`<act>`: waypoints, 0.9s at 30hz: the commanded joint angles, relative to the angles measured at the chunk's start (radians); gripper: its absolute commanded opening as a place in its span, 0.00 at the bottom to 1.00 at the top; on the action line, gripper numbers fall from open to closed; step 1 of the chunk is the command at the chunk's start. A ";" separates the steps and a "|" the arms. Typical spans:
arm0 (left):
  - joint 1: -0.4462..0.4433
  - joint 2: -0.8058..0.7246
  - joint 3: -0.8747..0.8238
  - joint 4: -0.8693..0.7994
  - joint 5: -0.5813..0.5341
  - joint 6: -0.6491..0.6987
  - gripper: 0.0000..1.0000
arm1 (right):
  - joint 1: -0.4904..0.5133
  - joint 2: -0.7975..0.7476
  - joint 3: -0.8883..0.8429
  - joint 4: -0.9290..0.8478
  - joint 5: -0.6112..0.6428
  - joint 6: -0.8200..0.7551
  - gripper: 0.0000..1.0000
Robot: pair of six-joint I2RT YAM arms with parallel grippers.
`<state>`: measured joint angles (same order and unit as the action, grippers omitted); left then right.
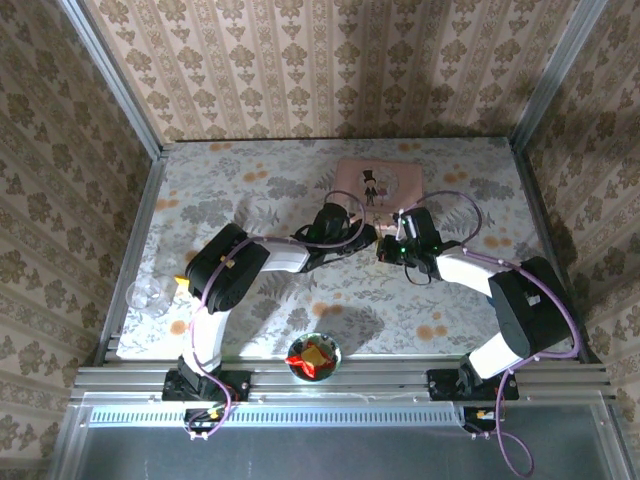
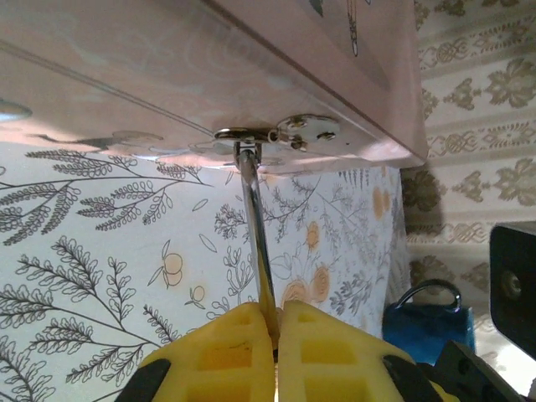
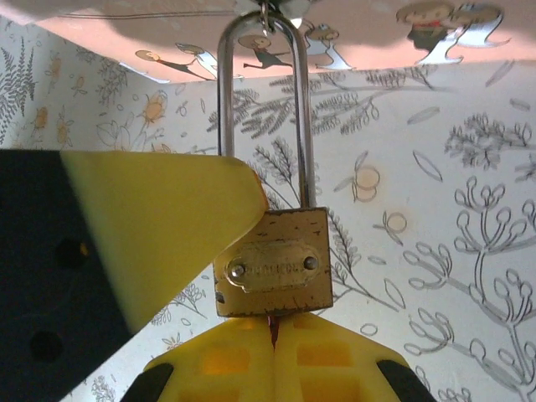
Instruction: Unlock a padlock with a key
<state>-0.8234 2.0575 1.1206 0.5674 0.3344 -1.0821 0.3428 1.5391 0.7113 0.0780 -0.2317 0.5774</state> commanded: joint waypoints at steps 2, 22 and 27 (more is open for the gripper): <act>-0.067 -0.019 -0.062 0.041 0.021 0.137 0.00 | -0.021 -0.053 -0.032 0.125 -0.009 0.117 0.00; -0.121 -0.037 -0.113 0.102 -0.130 0.250 0.47 | -0.025 -0.135 -0.086 0.049 0.112 0.121 0.00; -0.116 -0.115 -0.170 0.094 -0.201 0.286 0.72 | -0.027 -0.103 -0.071 0.058 0.120 0.114 0.00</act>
<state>-0.9131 2.0132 0.9833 0.6823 0.1497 -0.8501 0.3294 1.4277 0.6048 0.0574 -0.1757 0.6846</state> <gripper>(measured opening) 0.700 0.042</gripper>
